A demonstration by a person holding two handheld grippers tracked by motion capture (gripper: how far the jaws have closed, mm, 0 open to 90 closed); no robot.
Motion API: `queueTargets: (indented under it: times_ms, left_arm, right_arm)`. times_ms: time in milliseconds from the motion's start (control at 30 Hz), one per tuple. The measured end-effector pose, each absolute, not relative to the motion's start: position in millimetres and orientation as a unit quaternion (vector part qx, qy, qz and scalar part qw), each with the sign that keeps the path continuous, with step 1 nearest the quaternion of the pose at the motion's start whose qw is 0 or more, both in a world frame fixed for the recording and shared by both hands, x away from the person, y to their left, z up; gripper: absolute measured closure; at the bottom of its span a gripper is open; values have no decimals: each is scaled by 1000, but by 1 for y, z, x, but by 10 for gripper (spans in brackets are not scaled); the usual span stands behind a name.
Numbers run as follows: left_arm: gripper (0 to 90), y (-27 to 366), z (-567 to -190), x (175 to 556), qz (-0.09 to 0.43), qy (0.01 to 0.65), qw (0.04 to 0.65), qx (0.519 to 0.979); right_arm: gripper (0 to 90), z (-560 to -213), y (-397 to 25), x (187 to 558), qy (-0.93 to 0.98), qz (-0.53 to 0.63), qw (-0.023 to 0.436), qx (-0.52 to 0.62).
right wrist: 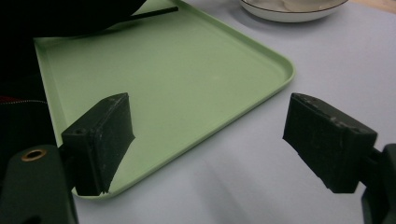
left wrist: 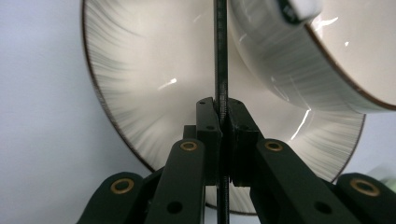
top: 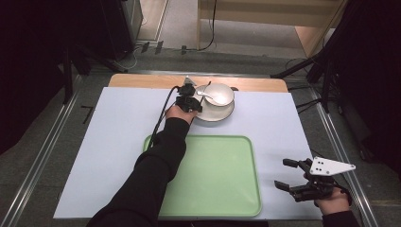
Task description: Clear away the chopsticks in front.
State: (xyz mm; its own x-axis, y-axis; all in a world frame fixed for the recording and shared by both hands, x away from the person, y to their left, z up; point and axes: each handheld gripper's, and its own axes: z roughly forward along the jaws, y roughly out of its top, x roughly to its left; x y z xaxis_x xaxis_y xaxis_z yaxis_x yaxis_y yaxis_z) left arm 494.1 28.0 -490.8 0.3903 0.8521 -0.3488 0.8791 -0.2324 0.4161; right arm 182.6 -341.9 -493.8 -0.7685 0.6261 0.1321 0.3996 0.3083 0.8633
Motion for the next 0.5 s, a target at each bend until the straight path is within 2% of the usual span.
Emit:
queueTargets:
  times_ms: [500]
  left_arm:
    - [862, 80, -450, 487, -23, 537, 299, 788]
  right_arm:
    - [164, -493, -341, 183, 803, 490, 118, 319]
